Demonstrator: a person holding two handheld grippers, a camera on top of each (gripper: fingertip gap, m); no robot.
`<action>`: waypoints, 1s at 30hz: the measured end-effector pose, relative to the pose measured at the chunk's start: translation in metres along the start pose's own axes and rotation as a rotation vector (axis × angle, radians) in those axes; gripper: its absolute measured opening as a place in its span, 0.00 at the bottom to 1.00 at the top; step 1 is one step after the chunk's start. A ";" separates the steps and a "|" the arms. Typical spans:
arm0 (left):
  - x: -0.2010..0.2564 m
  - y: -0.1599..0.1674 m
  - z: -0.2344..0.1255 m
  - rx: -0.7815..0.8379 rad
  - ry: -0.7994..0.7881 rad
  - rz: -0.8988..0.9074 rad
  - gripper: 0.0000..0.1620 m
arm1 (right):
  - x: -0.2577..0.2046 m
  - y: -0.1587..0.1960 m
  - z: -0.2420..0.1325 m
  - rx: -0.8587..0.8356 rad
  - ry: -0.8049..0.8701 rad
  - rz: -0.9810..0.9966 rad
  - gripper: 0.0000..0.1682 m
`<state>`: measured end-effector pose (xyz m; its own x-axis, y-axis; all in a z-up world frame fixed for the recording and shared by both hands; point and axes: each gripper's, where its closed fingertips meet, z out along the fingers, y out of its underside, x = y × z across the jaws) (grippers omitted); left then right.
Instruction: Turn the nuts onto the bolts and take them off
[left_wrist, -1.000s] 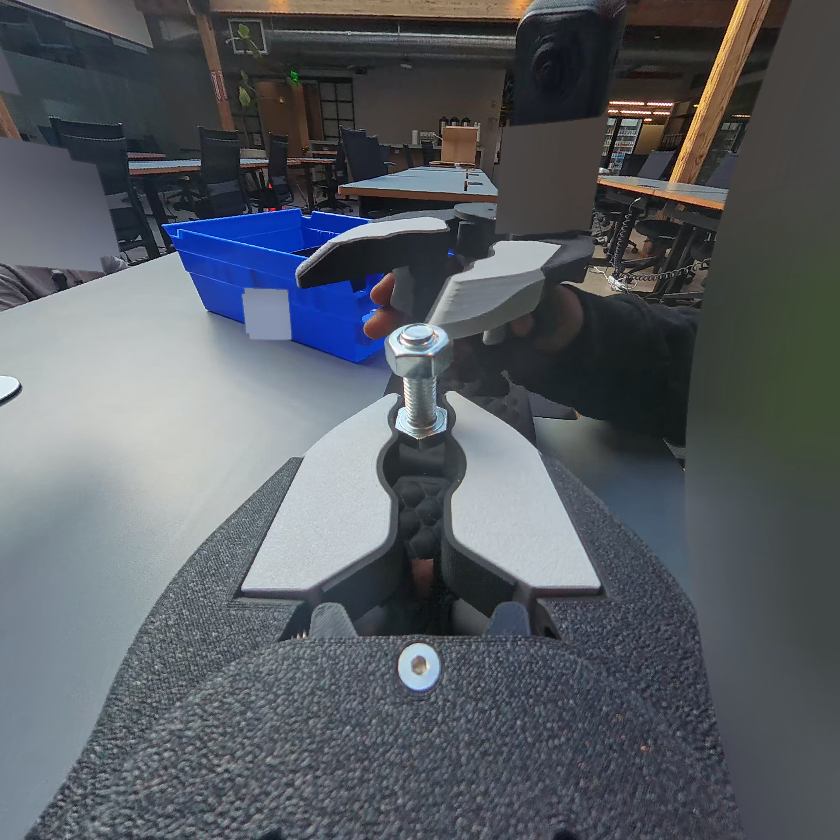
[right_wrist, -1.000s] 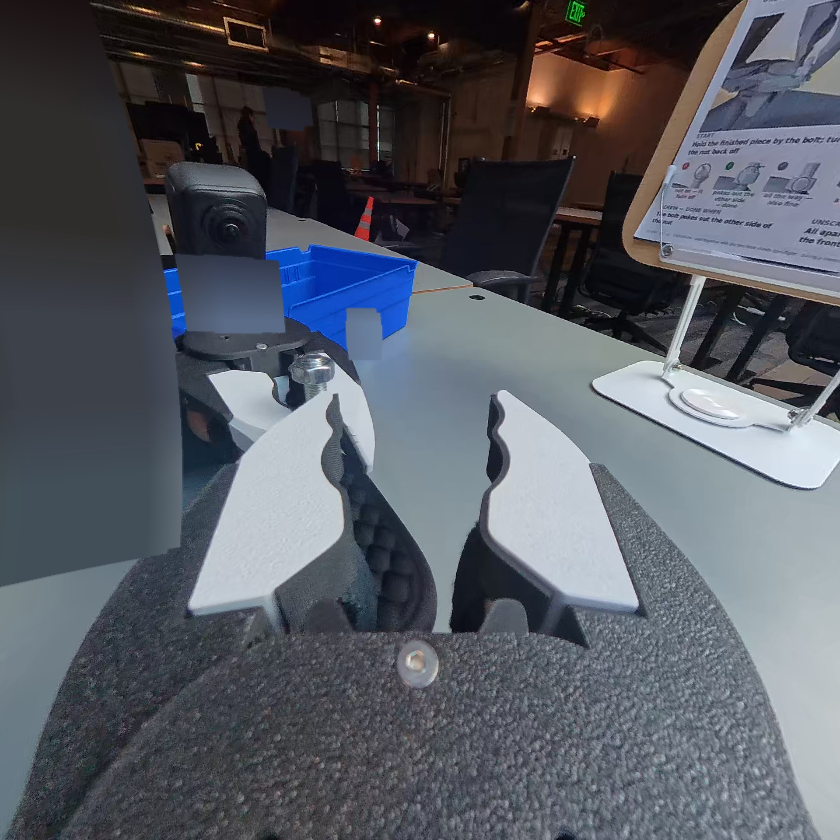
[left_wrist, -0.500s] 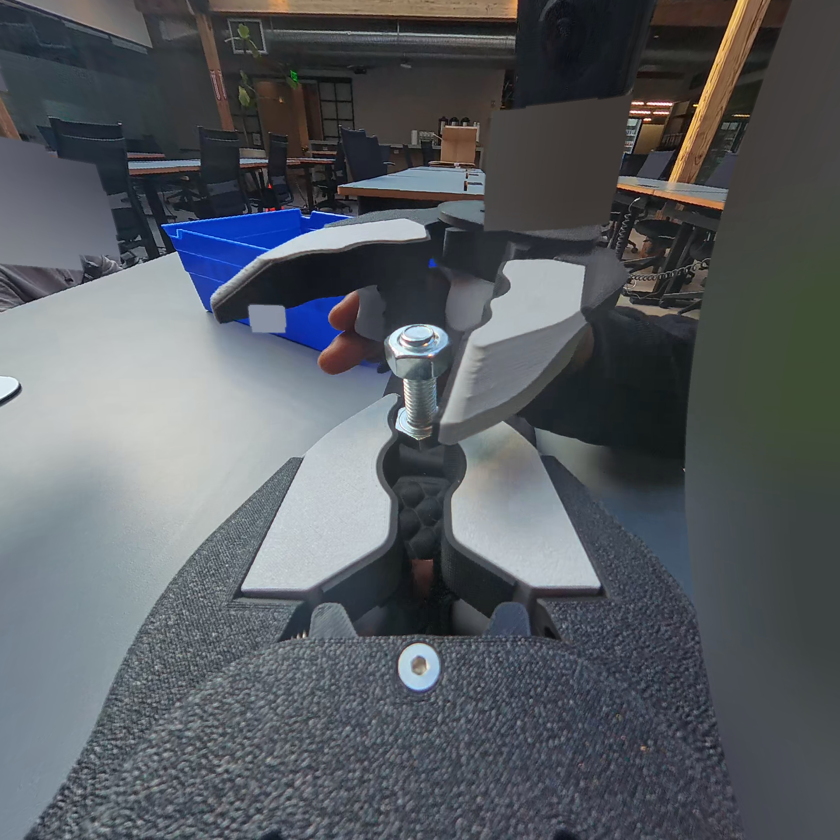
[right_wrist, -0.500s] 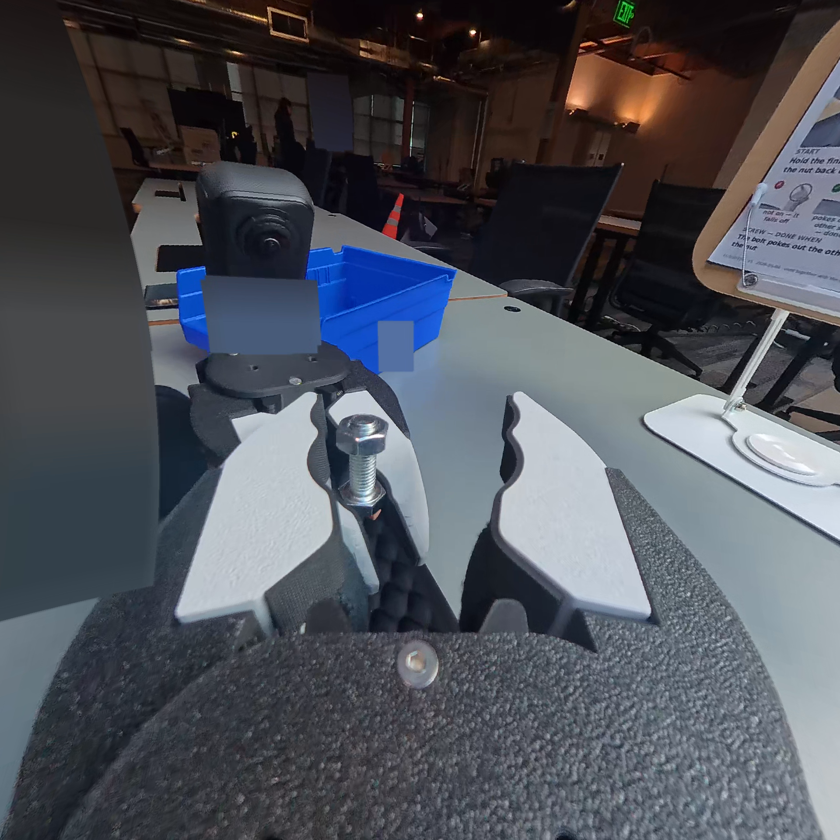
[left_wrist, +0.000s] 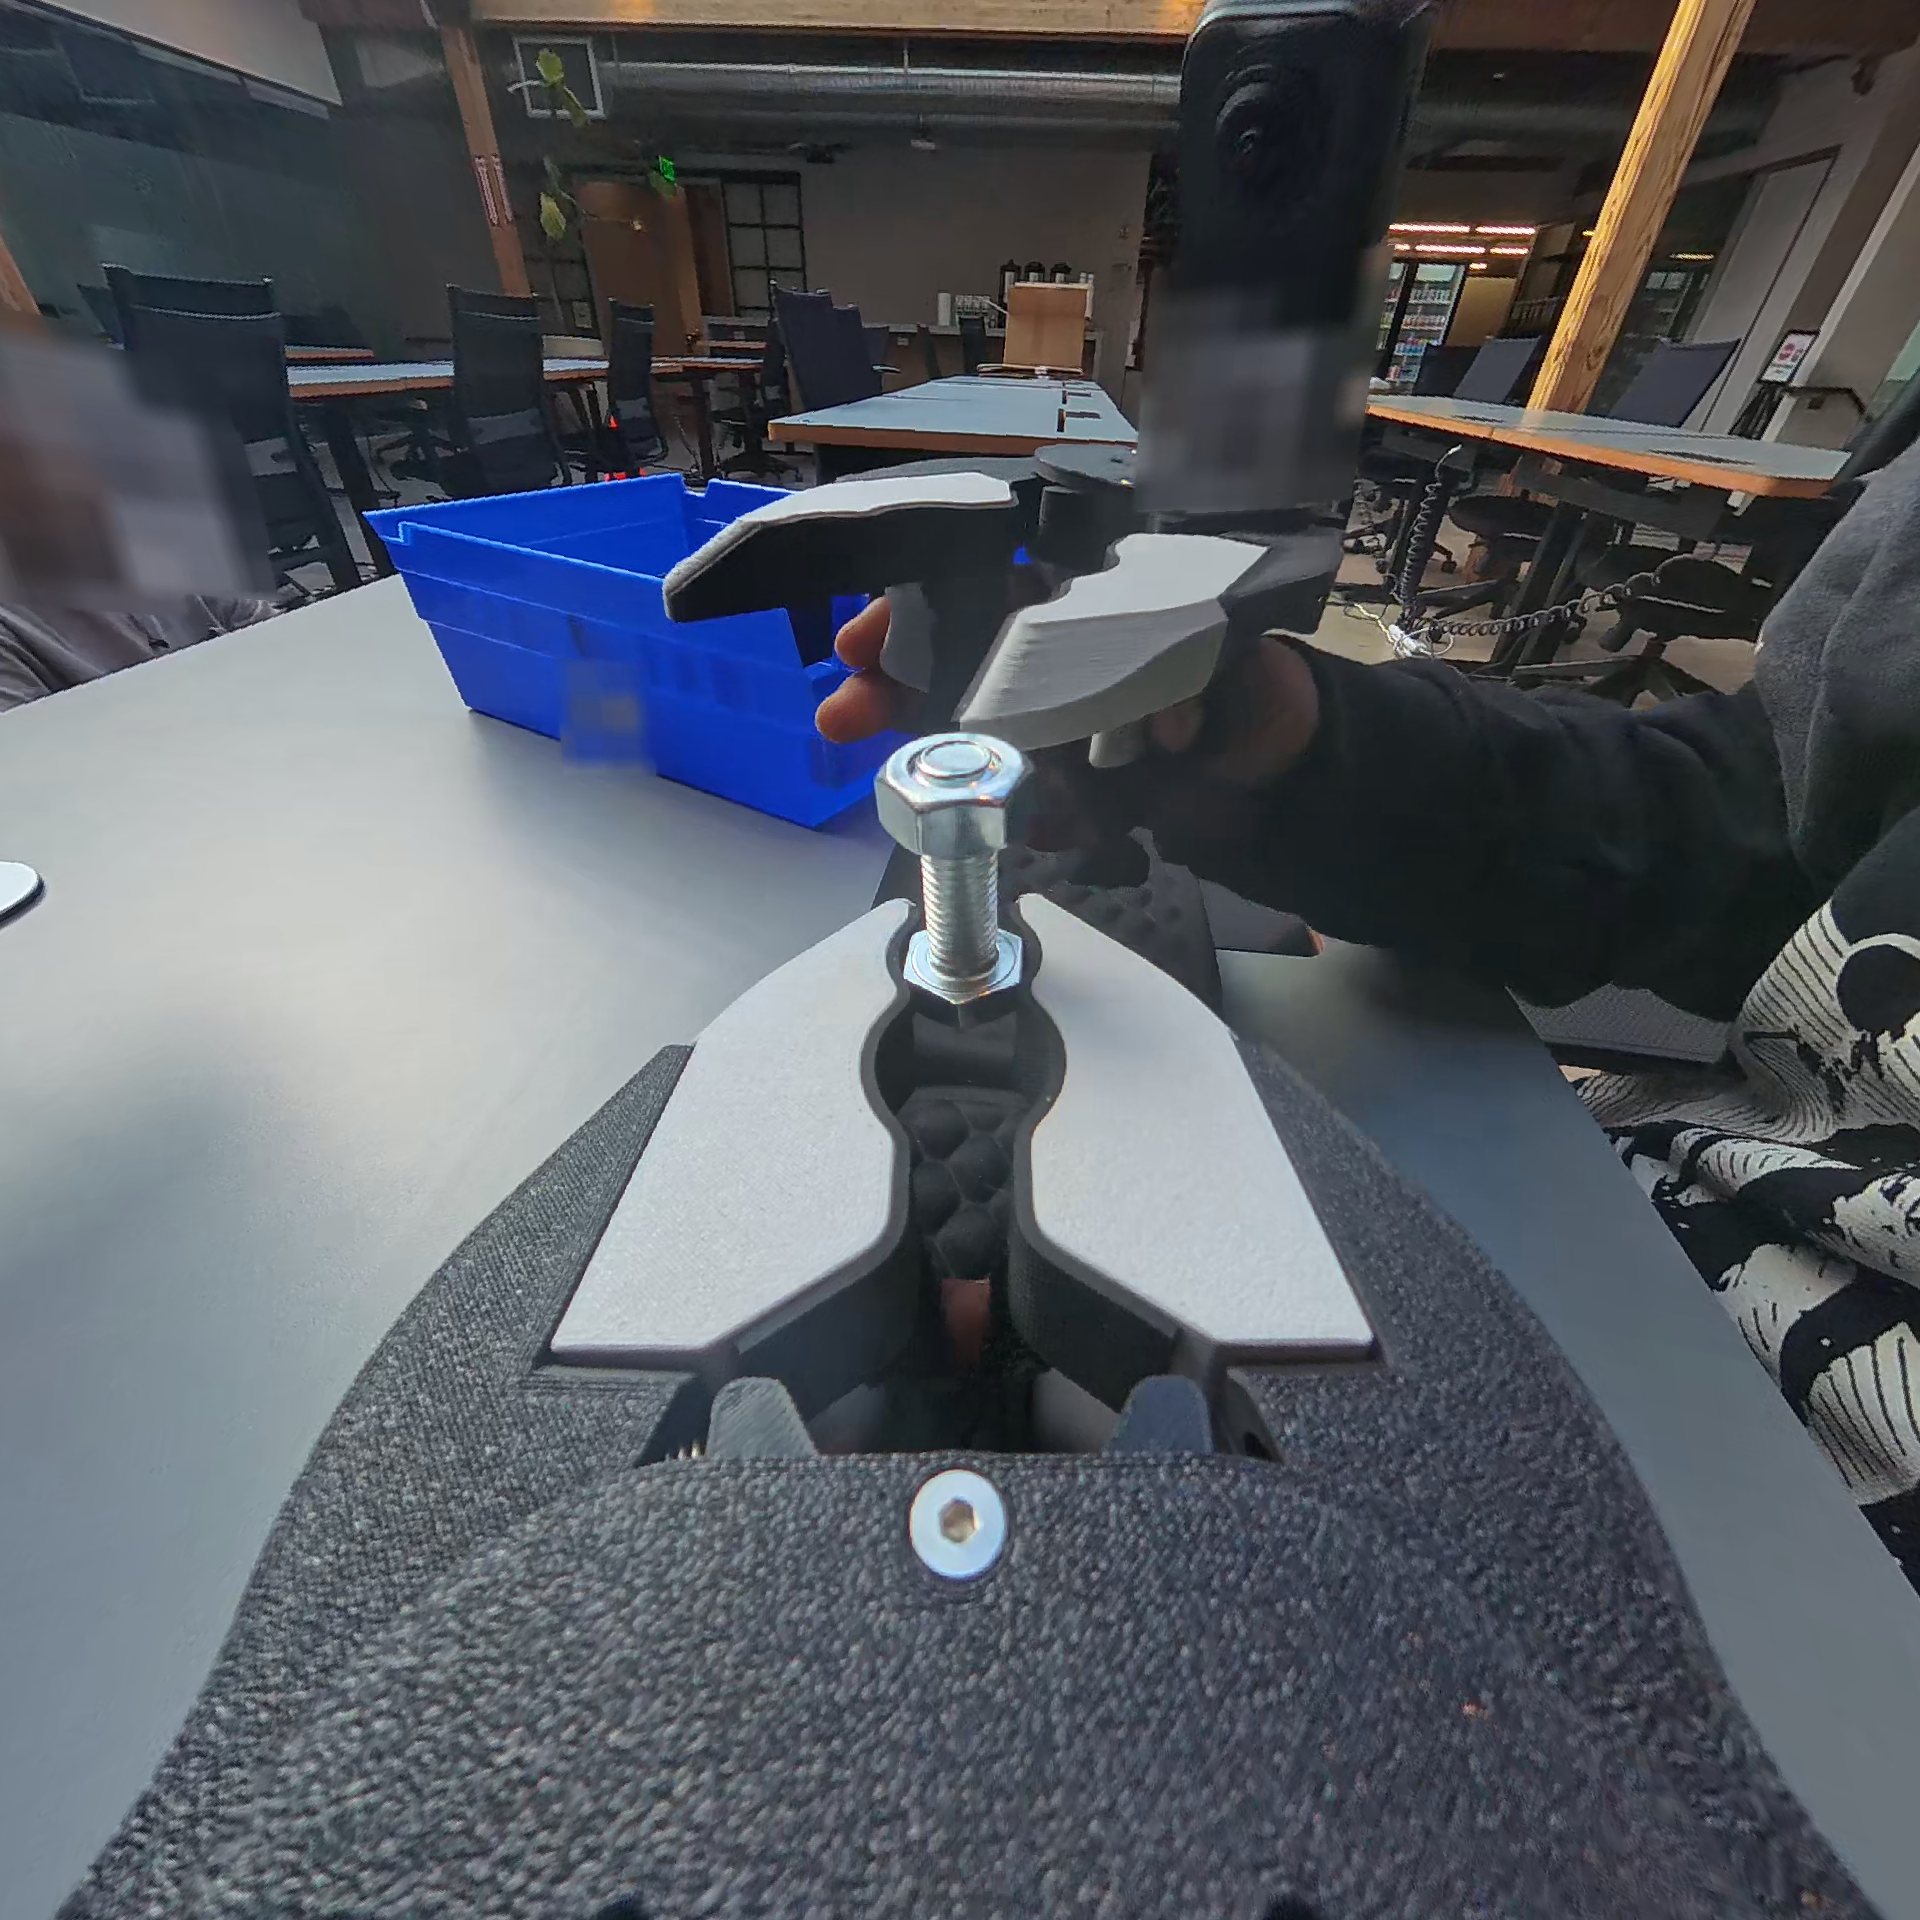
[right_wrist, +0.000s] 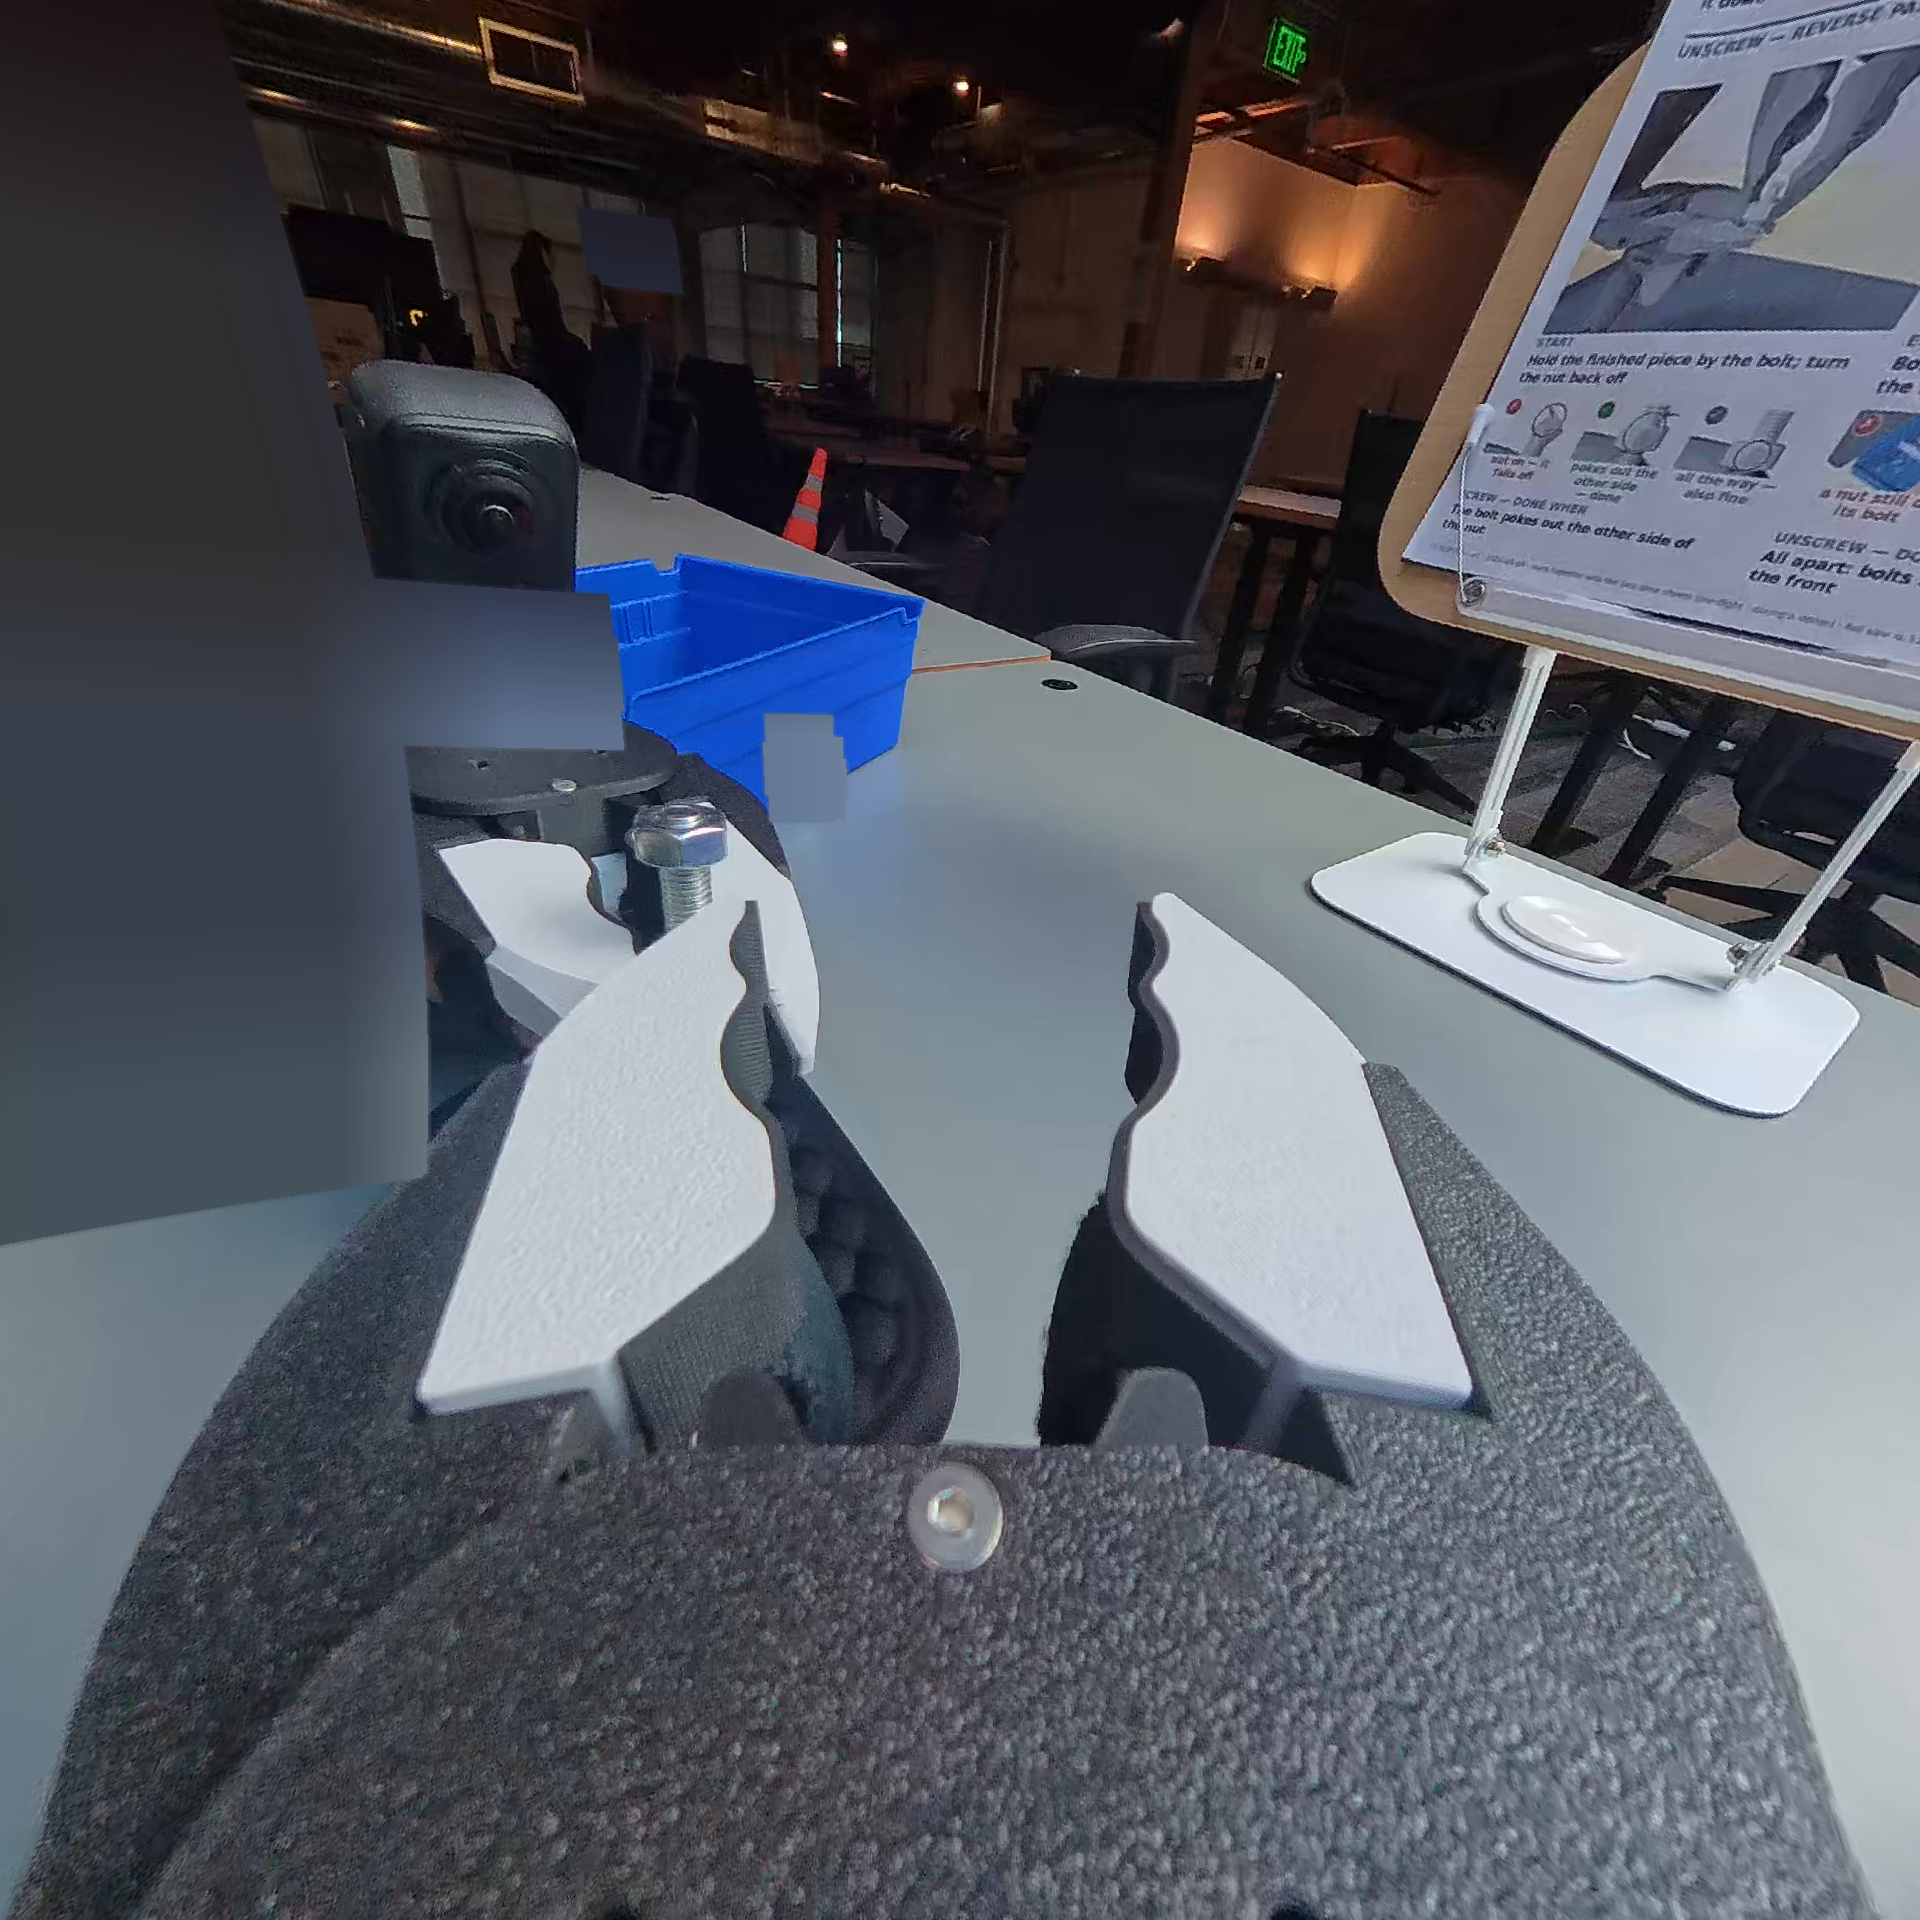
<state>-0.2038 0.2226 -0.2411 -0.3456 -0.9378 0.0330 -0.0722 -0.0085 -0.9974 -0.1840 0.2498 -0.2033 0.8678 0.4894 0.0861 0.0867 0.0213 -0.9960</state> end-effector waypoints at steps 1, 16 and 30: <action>0.000 0.000 0.000 0.001 0.000 -0.001 0.09 | 0.000 -0.001 -0.001 0.007 -0.007 0.009 0.40; 0.000 0.000 0.000 0.000 -0.001 0.001 0.09 | -0.032 -0.004 0.045 -0.011 -0.064 -0.021 0.44; 0.000 0.000 0.001 -0.002 0.001 0.004 0.09 | -0.001 -0.001 0.002 0.006 0.006 0.005 0.41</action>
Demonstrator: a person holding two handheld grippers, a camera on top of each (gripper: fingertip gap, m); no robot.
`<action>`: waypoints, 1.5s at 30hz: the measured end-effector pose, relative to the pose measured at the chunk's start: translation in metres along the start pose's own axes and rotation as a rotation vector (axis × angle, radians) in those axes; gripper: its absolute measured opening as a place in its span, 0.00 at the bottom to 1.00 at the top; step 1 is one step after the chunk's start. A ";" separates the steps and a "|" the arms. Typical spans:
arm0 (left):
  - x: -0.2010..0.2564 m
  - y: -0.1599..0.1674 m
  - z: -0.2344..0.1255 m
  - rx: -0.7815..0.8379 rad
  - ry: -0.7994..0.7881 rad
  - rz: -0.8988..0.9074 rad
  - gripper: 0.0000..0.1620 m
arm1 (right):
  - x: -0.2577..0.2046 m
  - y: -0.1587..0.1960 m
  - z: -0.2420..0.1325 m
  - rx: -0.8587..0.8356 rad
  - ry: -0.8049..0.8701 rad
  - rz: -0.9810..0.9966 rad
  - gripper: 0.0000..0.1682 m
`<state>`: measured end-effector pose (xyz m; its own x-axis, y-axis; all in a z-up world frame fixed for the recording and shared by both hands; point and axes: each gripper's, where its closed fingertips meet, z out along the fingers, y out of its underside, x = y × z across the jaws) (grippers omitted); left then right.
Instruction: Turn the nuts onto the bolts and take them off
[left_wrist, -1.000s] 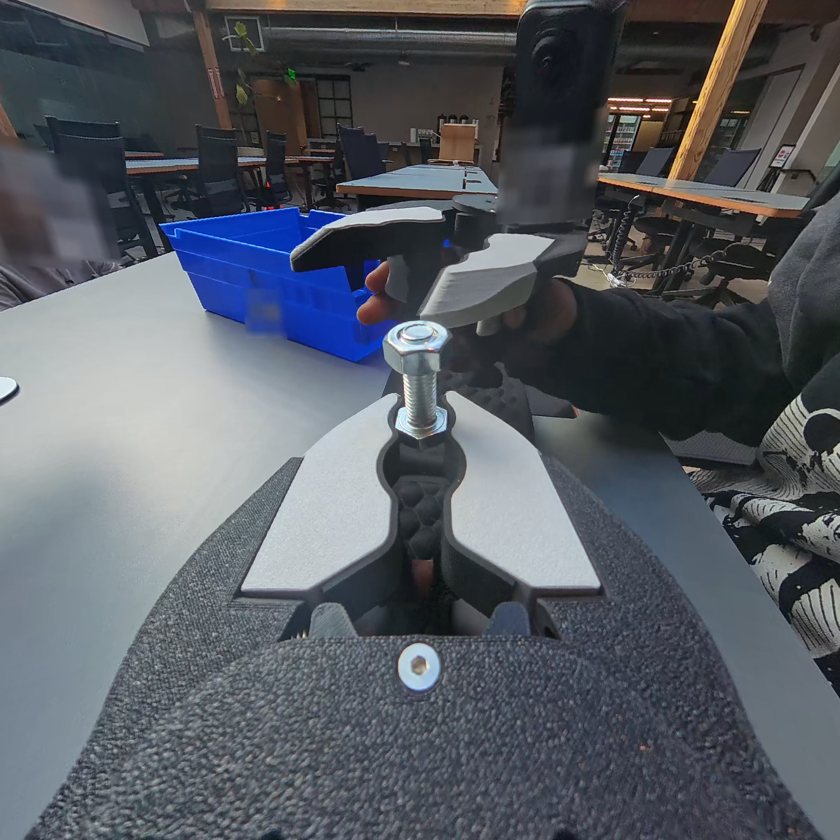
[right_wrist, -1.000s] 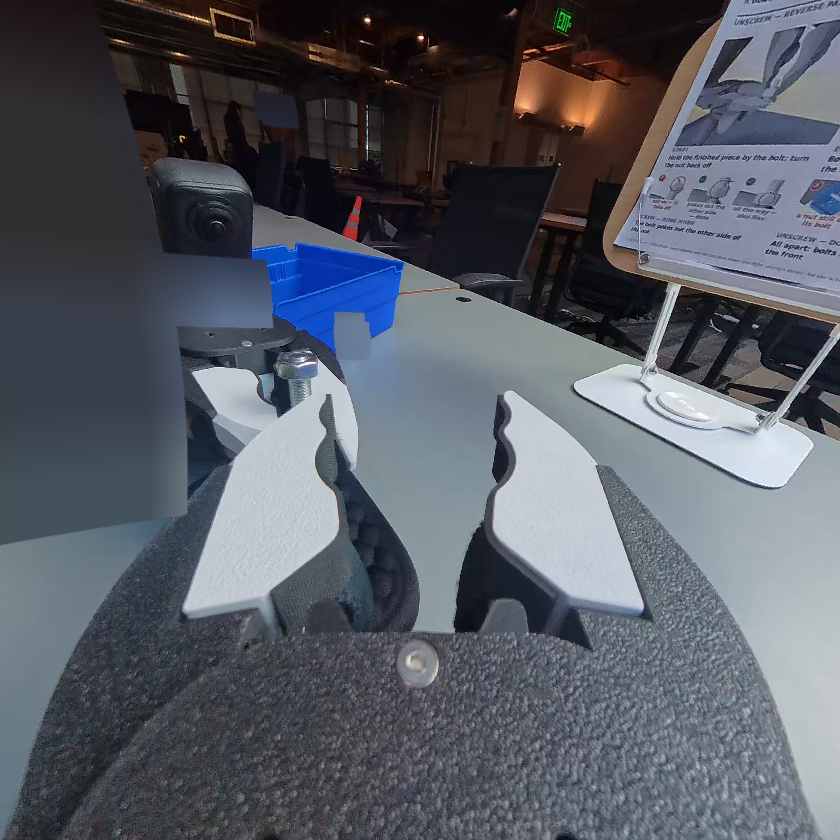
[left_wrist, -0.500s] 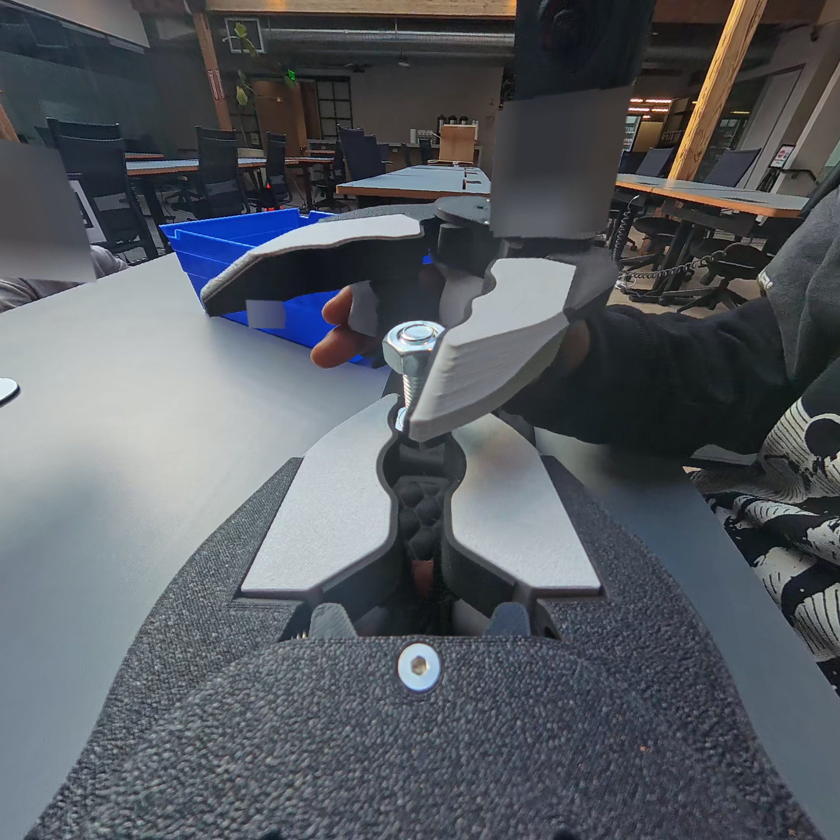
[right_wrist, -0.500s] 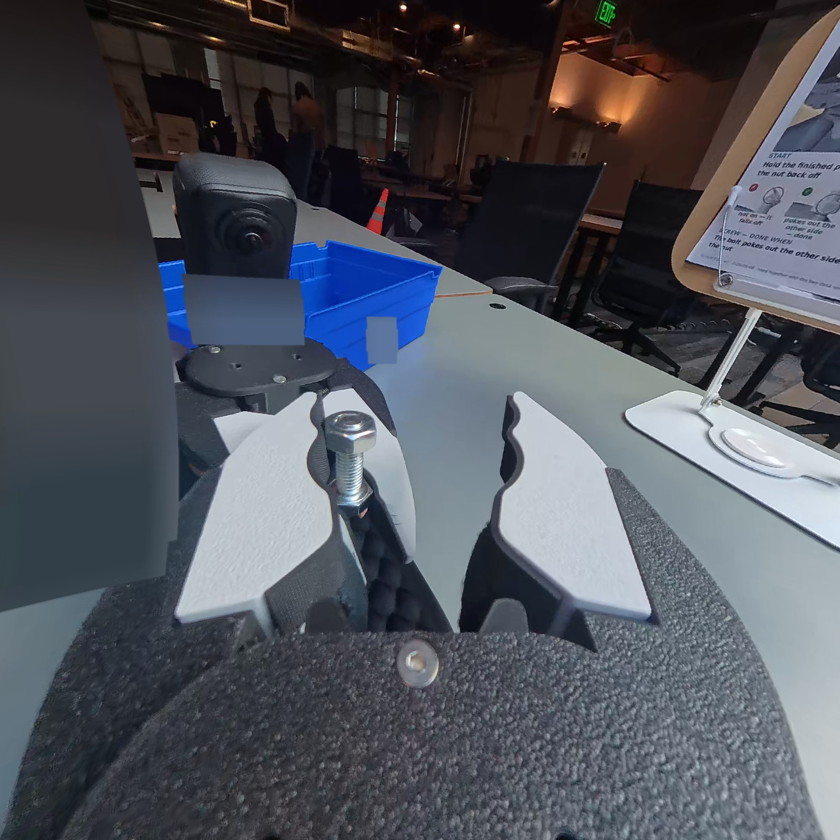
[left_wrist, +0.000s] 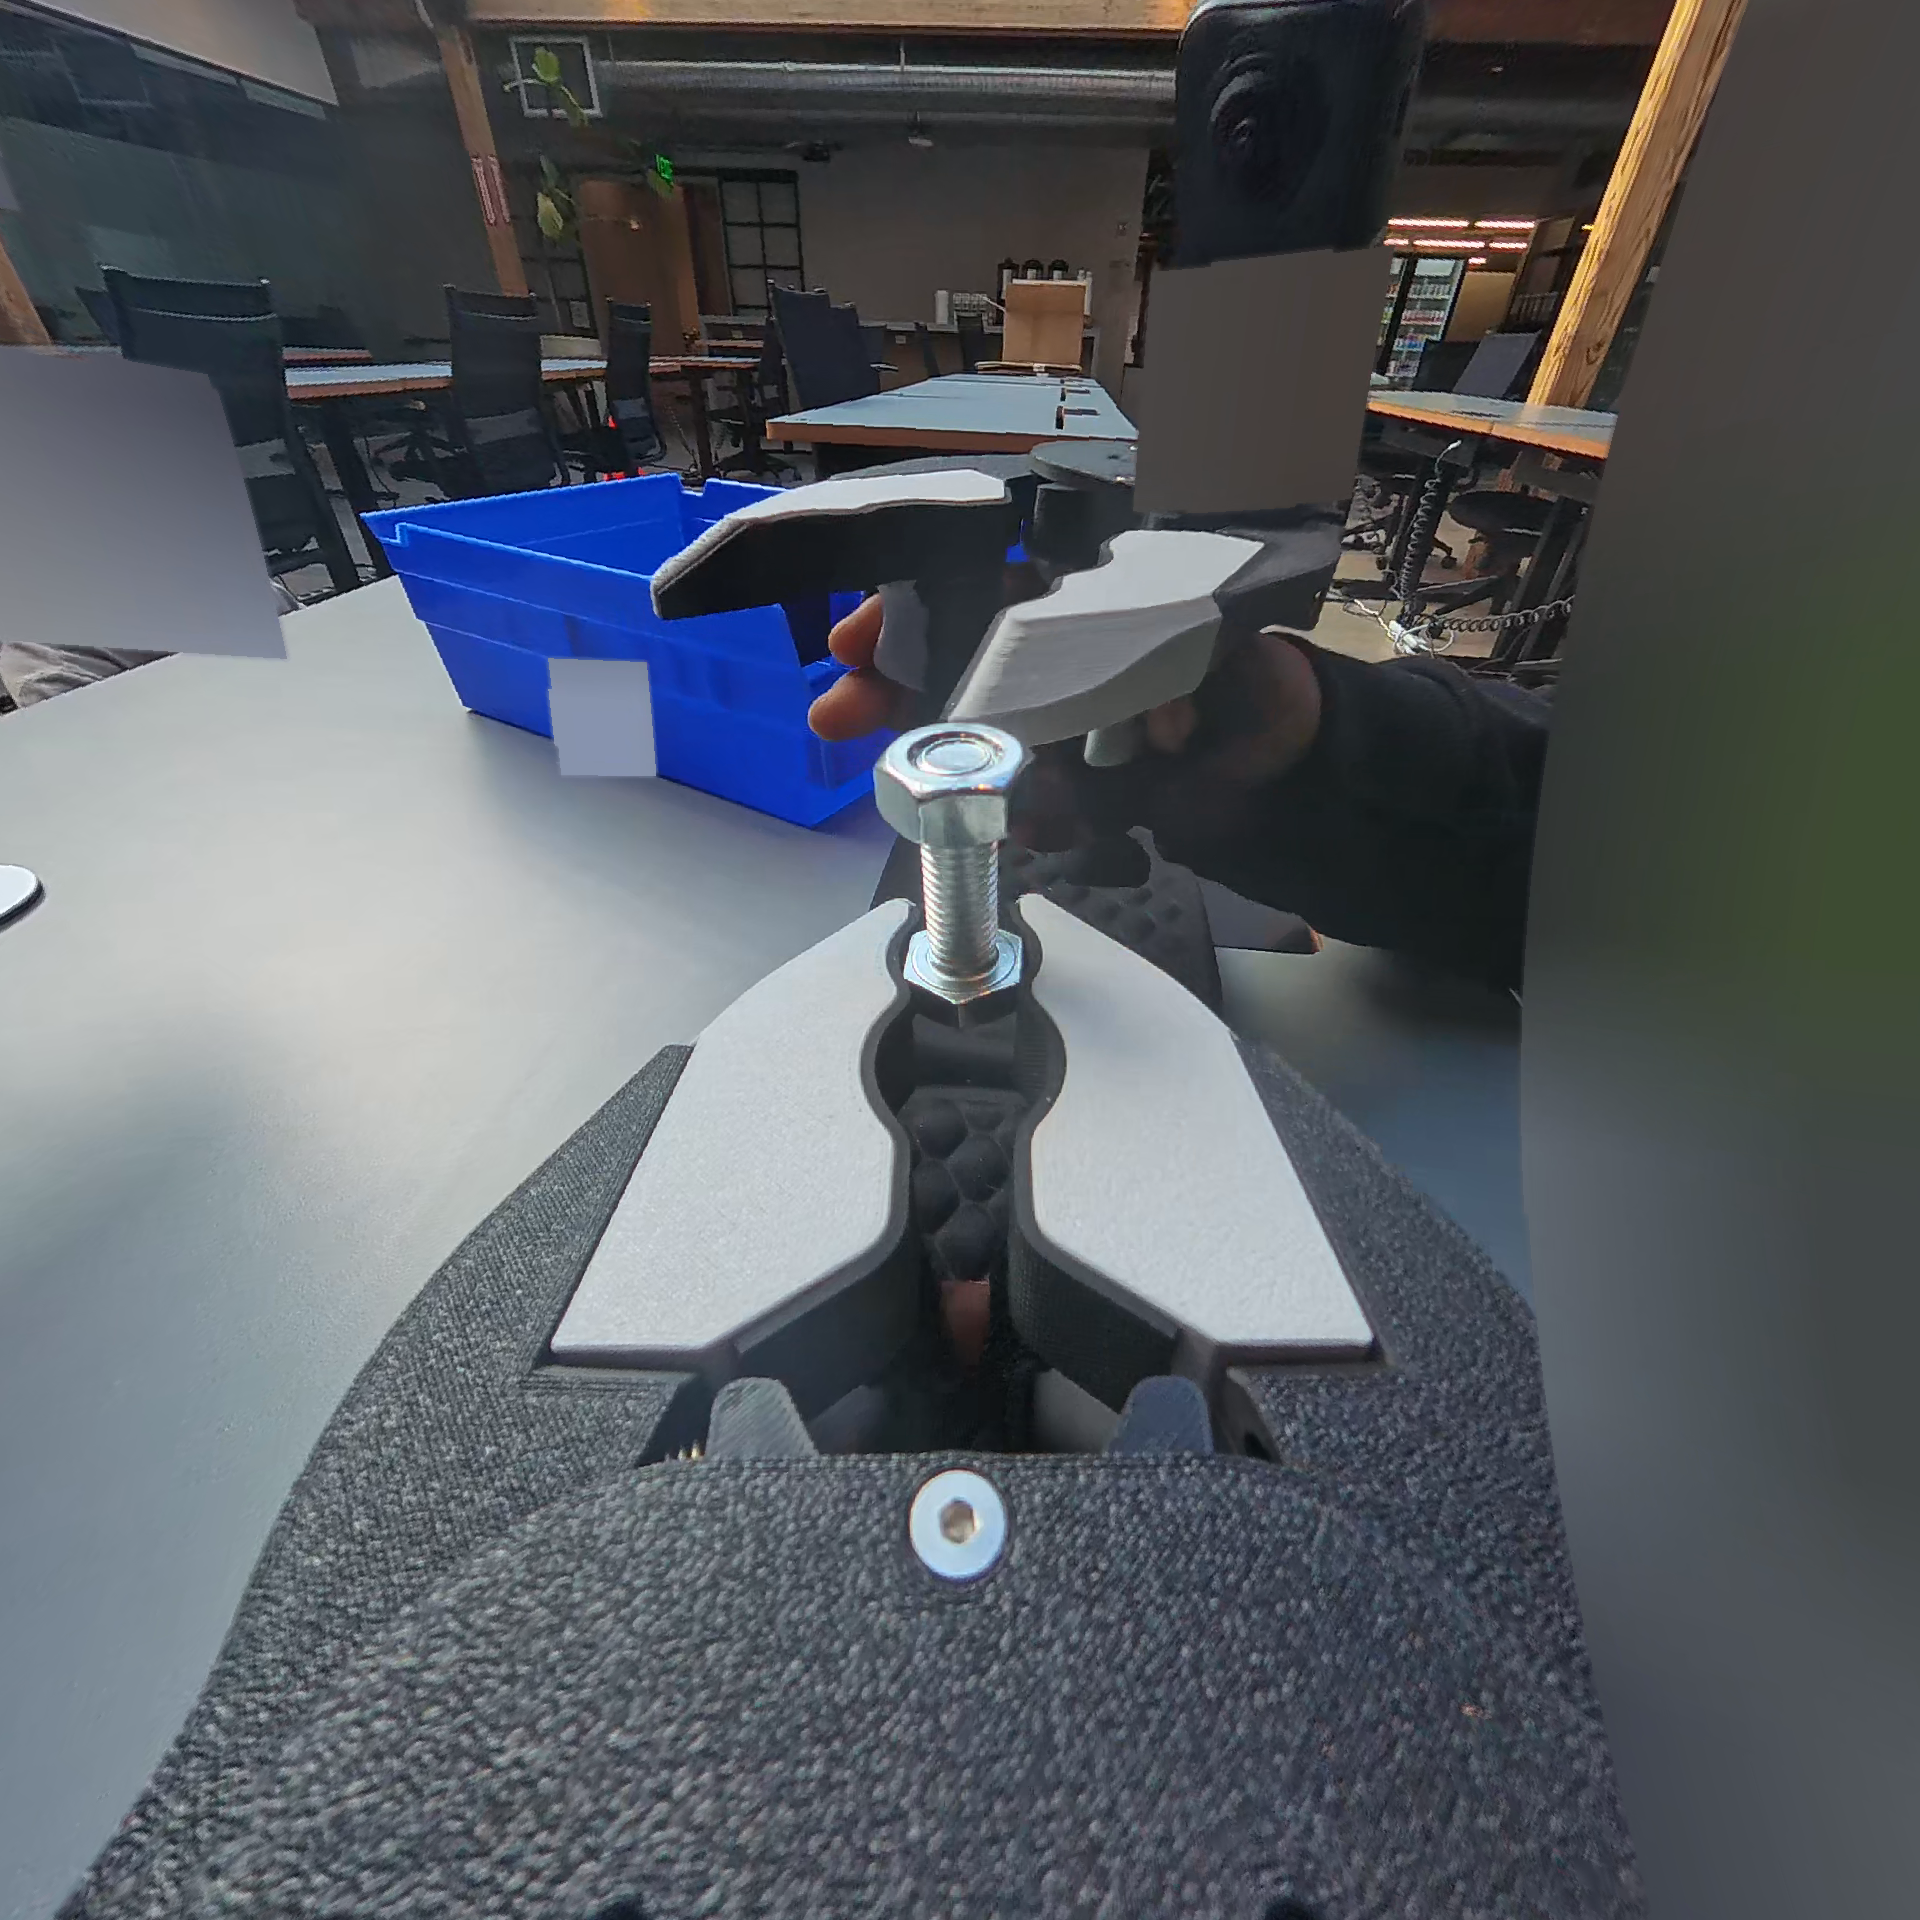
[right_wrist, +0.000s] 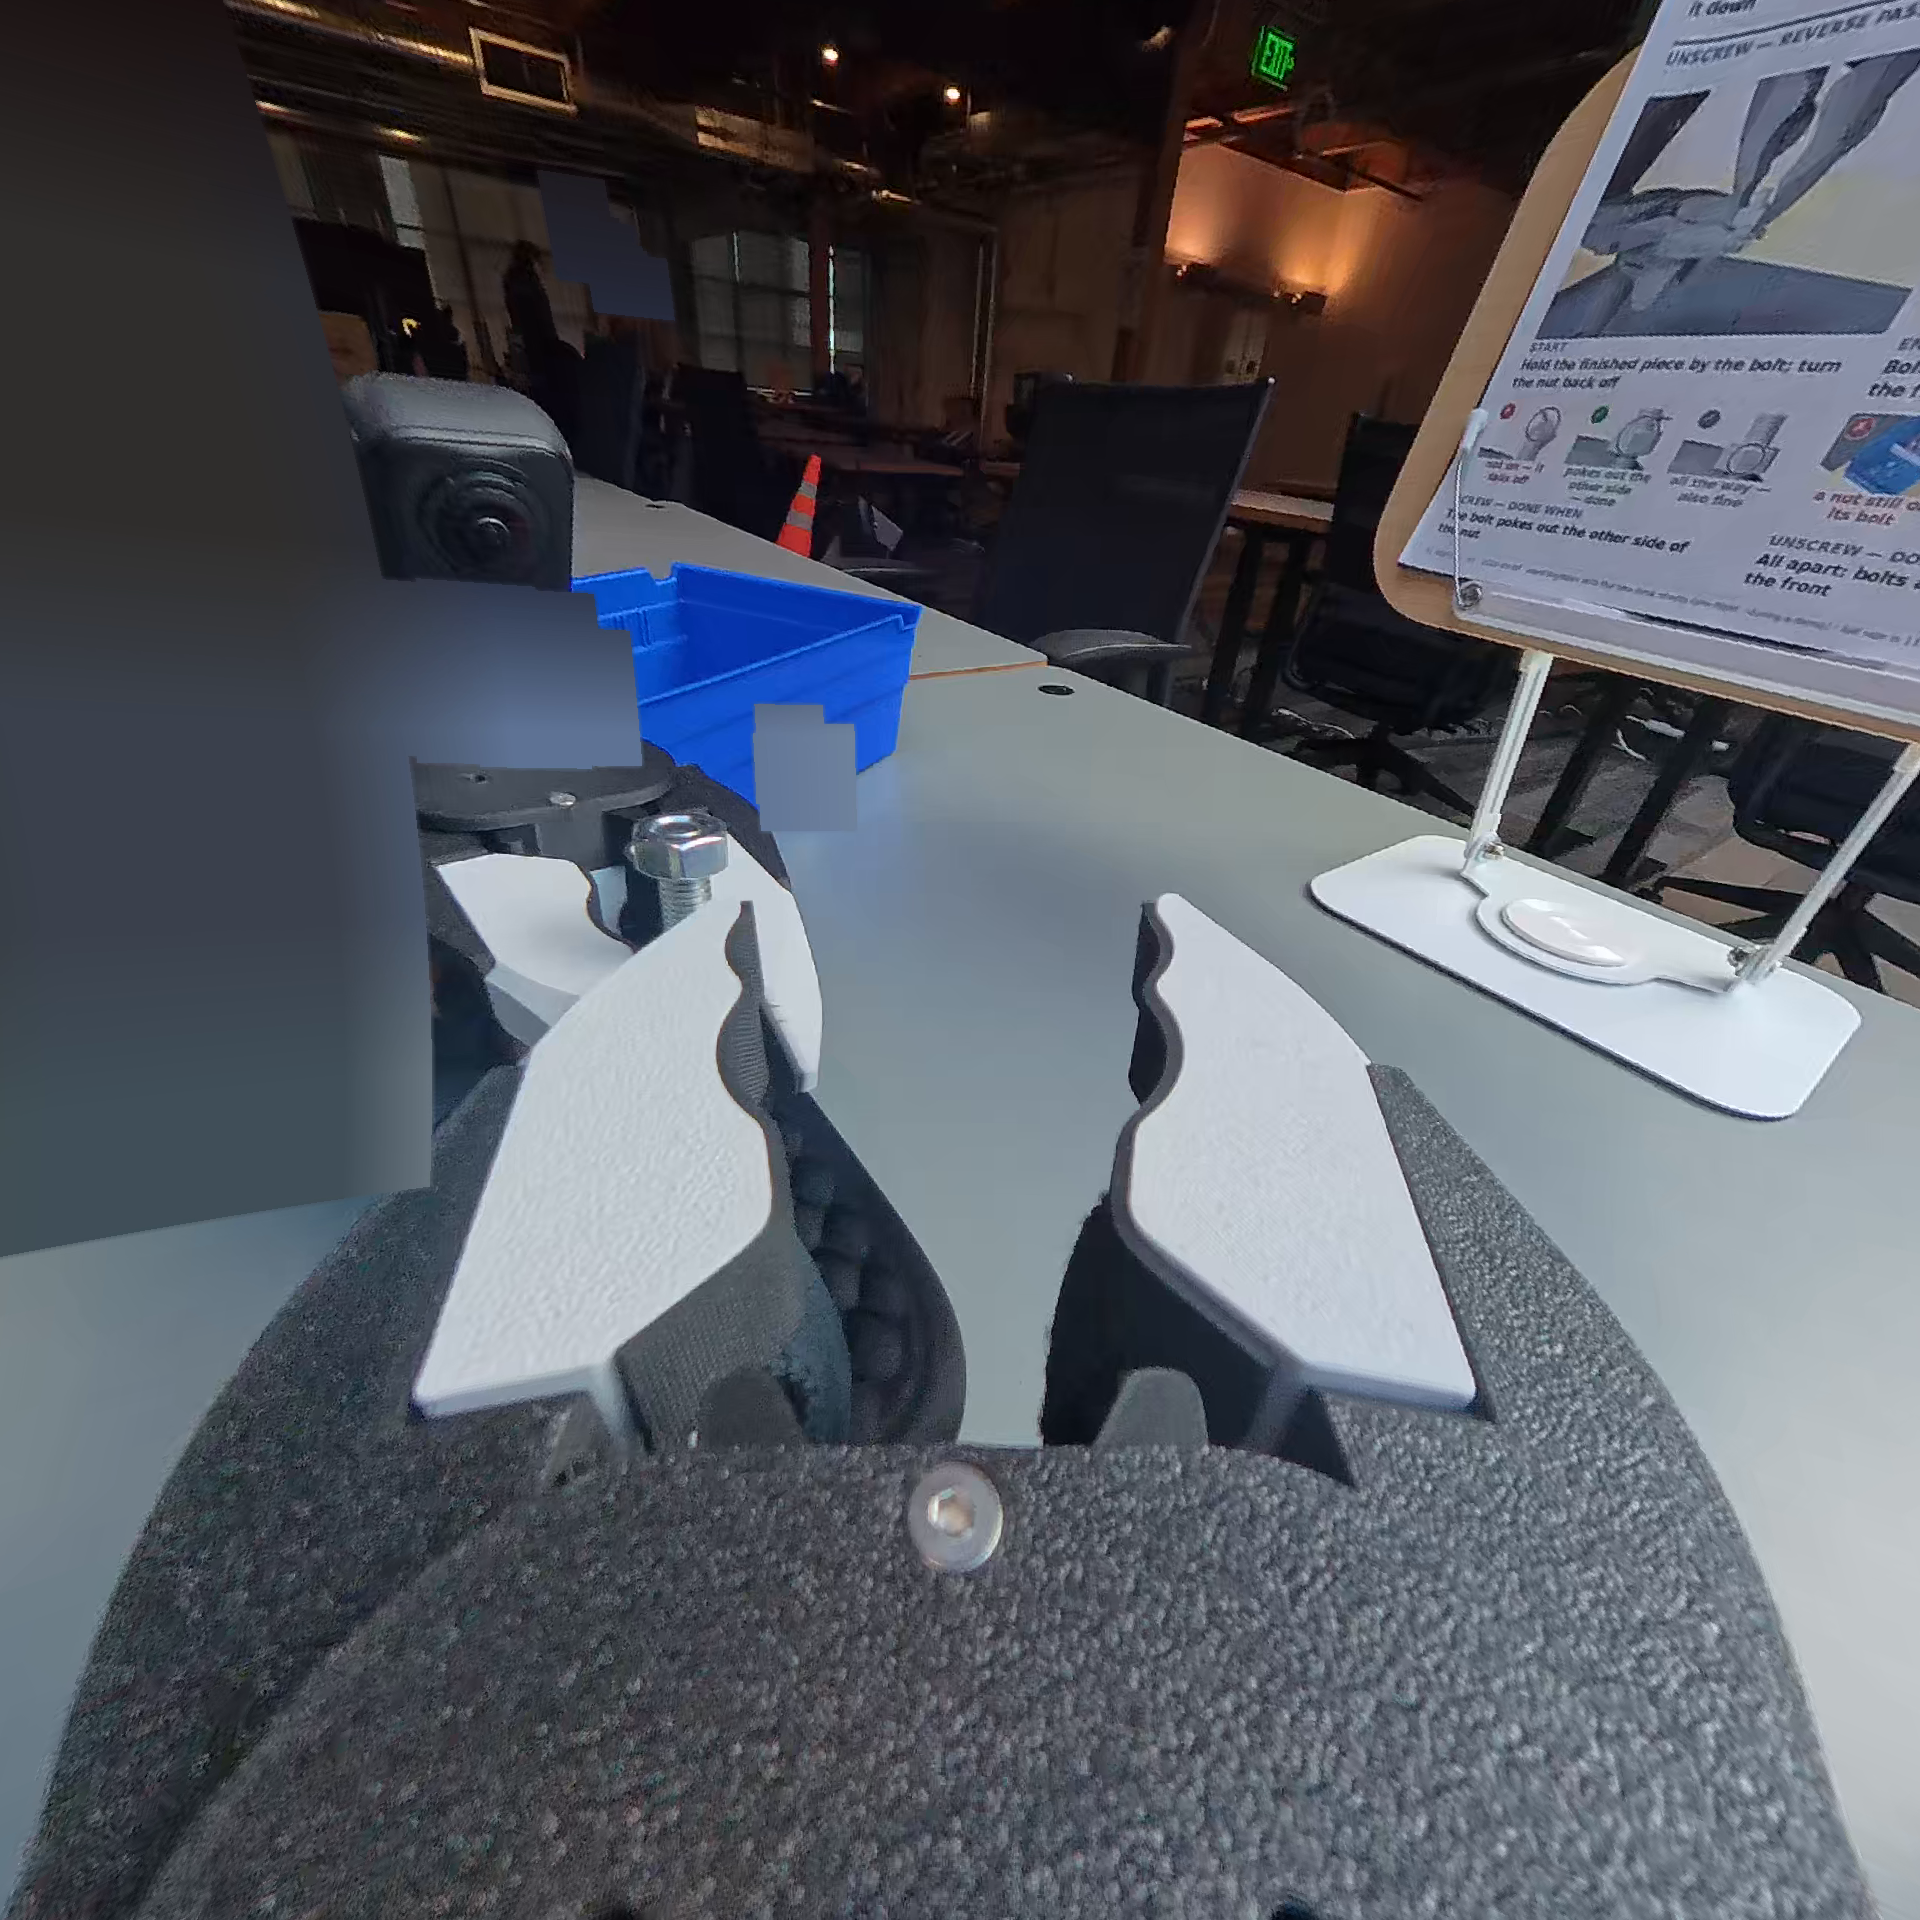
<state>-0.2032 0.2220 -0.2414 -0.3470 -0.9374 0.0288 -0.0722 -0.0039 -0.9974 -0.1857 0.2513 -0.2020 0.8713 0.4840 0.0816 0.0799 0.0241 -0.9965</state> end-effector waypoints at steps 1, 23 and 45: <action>0.000 0.000 0.000 0.001 0.000 -0.001 0.09 | -0.003 -0.003 0.000 0.017 -0.019 0.006 0.42; -0.001 0.000 0.000 0.002 -0.001 -0.003 0.09 | -0.020 -0.005 0.016 0.009 -0.054 -0.011 0.45; 0.000 0.000 0.000 0.001 0.000 0.003 0.09 | -0.031 -0.006 0.046 -0.023 -0.039 -0.025 0.45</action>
<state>-0.2029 0.2220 -0.2414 -0.3475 -0.9373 0.0261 -0.0704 -0.0016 -0.9975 -0.2350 0.2762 -0.1996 0.8494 0.5171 0.1054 0.1131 0.0168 -0.9934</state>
